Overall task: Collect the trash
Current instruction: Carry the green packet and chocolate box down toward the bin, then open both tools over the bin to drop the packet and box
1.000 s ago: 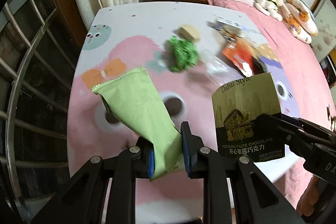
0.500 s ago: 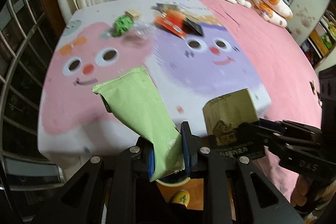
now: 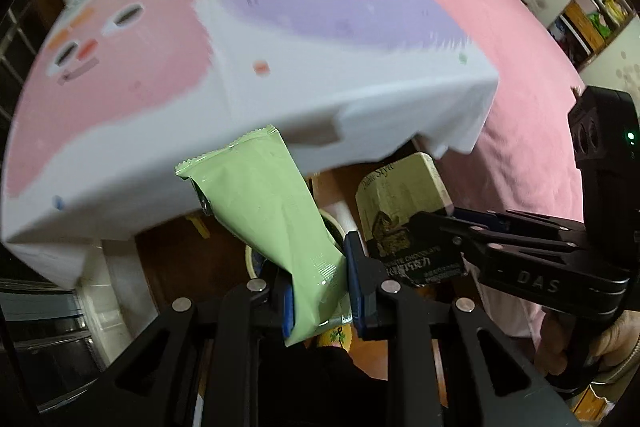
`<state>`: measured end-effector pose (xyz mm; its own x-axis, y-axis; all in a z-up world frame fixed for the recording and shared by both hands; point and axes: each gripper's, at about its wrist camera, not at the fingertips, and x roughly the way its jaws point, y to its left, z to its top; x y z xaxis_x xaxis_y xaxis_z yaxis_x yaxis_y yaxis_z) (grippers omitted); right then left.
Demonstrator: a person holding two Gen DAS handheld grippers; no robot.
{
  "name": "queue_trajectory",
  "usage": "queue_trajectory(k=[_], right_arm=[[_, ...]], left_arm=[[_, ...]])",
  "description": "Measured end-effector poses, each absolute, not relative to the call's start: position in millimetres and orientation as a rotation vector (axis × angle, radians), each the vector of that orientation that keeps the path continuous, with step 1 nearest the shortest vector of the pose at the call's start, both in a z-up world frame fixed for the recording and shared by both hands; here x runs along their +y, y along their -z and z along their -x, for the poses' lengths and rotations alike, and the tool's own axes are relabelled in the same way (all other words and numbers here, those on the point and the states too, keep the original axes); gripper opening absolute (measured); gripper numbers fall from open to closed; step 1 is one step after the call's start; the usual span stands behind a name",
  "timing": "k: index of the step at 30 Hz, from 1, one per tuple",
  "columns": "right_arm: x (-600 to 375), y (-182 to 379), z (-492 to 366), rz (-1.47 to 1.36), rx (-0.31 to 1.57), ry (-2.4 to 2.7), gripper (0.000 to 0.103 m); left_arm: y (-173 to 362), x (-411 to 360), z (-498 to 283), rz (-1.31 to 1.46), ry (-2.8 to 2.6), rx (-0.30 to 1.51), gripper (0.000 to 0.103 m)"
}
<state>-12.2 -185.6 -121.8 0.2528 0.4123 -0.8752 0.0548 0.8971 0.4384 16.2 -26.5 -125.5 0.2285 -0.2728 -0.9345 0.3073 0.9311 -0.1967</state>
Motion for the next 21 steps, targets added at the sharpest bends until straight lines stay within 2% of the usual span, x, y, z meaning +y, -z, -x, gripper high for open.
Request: queue_trajectory(k=[13, 19, 21], right_arm=[[-187, 317, 1, -0.454, 1.441, -0.117, 0.031], [-184, 375, 1, -0.458, 1.475, -0.086, 0.034], [-183, 385, 0, -0.457, 1.471, -0.069, 0.042]], left_arm=[[306, -59, -12, -0.174, 0.410, 1.395, 0.024], [356, -57, -20, -0.187, 0.355, 1.406, 0.051], [364, -55, -20, -0.196, 0.326, 1.414, 0.059]])
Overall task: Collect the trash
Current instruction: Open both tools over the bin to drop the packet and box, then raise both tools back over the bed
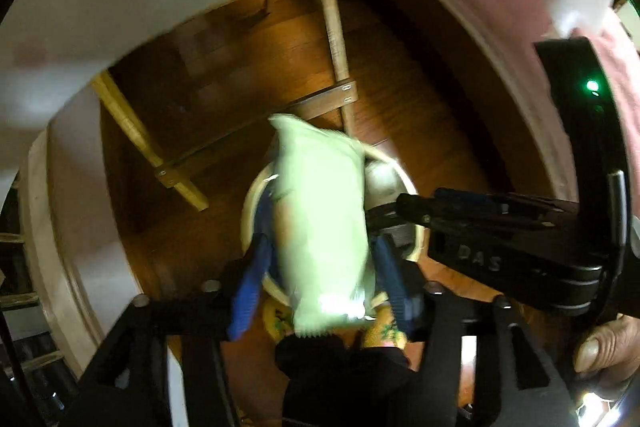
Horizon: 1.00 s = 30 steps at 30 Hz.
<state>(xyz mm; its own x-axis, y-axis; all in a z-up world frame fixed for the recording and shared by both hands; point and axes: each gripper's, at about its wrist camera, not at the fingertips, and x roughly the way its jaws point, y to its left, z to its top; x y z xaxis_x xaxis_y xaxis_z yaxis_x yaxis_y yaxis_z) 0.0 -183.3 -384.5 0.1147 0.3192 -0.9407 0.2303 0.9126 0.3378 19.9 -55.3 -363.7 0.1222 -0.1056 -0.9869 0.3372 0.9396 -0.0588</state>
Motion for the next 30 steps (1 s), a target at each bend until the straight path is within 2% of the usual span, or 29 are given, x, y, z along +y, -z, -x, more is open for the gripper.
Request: queue_trajectory(k=[1, 2, 5, 7, 12, 17, 30], right_arm=[[-183, 388, 0, -0.460, 1.472, -0.060, 0.053], [-184, 390, 0, -0.465, 1.467, -0.055, 0.058], [-183, 387, 0, -0.474, 1.436, -0.054, 0.059], [-180, 384, -2, -0.454, 1.431, -0.057, 0.059], [-177, 360, -4, -0.400, 1.414, -0.067, 0.059], [-179, 320, 0, -0.398, 1.390, -0.072, 0.059], [-183, 142, 24, -0.428, 1.267, -0.147, 0.059]], left_arm=[[367, -51, -22, -0.187, 0.316, 1.419, 0.063], [367, -48, -23, -0.177, 0.302, 1.417, 0.069], [367, -38, -25, -0.170, 0.263, 1.392, 0.087], [363, -35, -25, -0.160, 0.246, 1.375, 0.090], [341, -29, -22, -0.139, 0.233, 1.334, 0.091], [297, -29, -16, -0.110, 0.234, 1.289, 0.091], [99, -12, 3, -0.072, 0.218, 1.108, 0.091]])
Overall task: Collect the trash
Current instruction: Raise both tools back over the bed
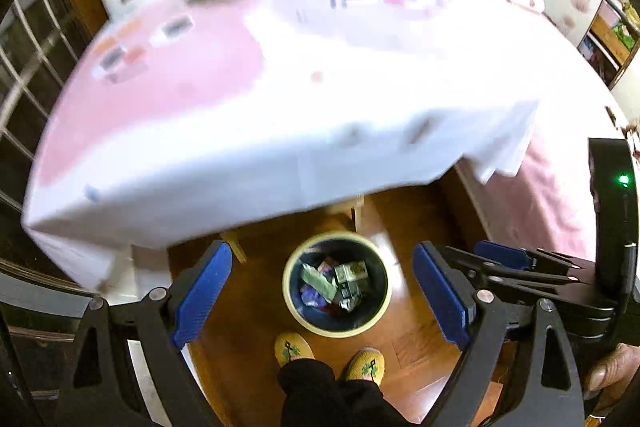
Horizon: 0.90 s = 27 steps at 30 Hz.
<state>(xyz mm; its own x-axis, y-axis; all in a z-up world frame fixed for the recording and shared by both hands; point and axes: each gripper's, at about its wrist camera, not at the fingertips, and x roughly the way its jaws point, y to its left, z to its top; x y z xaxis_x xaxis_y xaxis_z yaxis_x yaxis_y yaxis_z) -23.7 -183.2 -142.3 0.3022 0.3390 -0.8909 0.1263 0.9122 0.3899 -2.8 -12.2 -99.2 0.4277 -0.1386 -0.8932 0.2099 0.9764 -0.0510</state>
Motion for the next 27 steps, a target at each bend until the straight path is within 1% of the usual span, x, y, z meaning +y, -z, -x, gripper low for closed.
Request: queue_trajectory(k=[2, 7, 14, 21, 27], right_arm=[[-182, 109, 24, -0.425, 1.222, -0.178, 0.059], [-175, 46, 20, -0.382, 1.121, -0.239, 0.059], [-165, -14, 3, -0.348, 0.995, -0.319, 0.059], [-147, -52, -25, -0.293, 0.936, -0.382, 0.059], [-133, -71, -60, -0.243, 0.915, -0.377, 0.059]], left_arm=[[69, -7, 4, -0.072, 0.206, 1.070, 0.091], [8, 7, 6, -0.048, 0.172, 0.973, 0.091], [-45, 24, -3, -0.028, 0.088, 0.885, 0.091], [-77, 40, -18, 0.011, 0.057, 0.857, 0.091], [-80, 57, -51, 0.027, 0.045, 0.862, 0.091]])
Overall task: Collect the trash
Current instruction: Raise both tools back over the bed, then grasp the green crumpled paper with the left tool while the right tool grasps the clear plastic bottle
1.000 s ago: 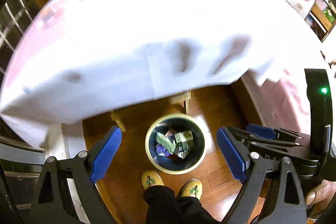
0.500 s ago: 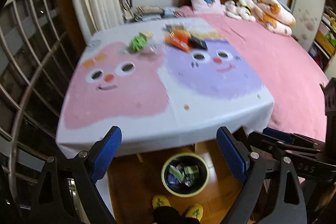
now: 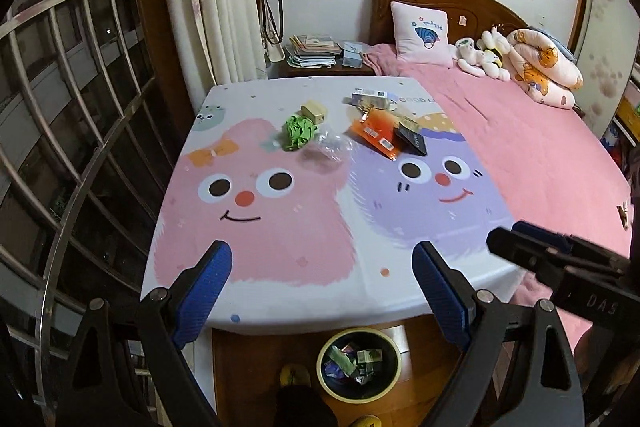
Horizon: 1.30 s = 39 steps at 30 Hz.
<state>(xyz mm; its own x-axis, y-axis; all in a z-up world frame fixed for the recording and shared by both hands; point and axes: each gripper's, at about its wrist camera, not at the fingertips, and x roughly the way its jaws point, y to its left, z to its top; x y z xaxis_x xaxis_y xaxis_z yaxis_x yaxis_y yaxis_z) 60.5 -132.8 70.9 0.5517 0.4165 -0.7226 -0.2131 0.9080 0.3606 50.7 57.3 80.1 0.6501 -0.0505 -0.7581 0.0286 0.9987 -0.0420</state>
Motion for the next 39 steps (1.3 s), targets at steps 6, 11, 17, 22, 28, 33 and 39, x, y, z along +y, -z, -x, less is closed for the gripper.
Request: queue_trajectory(k=[6, 11, 17, 22, 28, 33, 39], right_arm=[[-126, -60, -122, -0.258, 0.953, -0.299, 0.059], [-117, -34, -189, -0.343, 1.037, -0.259, 0.054], [-102, 9, -268, -0.422, 1.132, -0.203, 0.052], [-95, 49, -323, -0.488, 1.210, -0.148, 0.052], [-85, 86, -361, -0.503, 1.308, -0.106, 0.052], [-70, 99, -365, -0.510, 1.361, -0.134, 0.052], [-53, 103, -365, -0.509, 1.385, -0.167, 0.052]], left_arm=[[-68, 78, -110, 0.027, 0.060, 0.884, 0.090], [-49, 94, -186, 0.023, 0.110, 0.939, 0.090], [-17, 111, -275, -0.012, 0.154, 0.998, 0.090], [11, 116, -326, -0.064, 0.192, 1.046, 0.090], [39, 128, -365, -0.053, 0.224, 1.101, 0.090], [56, 136, -378, -0.044, 0.244, 1.136, 0.090], [69, 140, -392, -0.032, 0.258, 1.164, 0.090]])
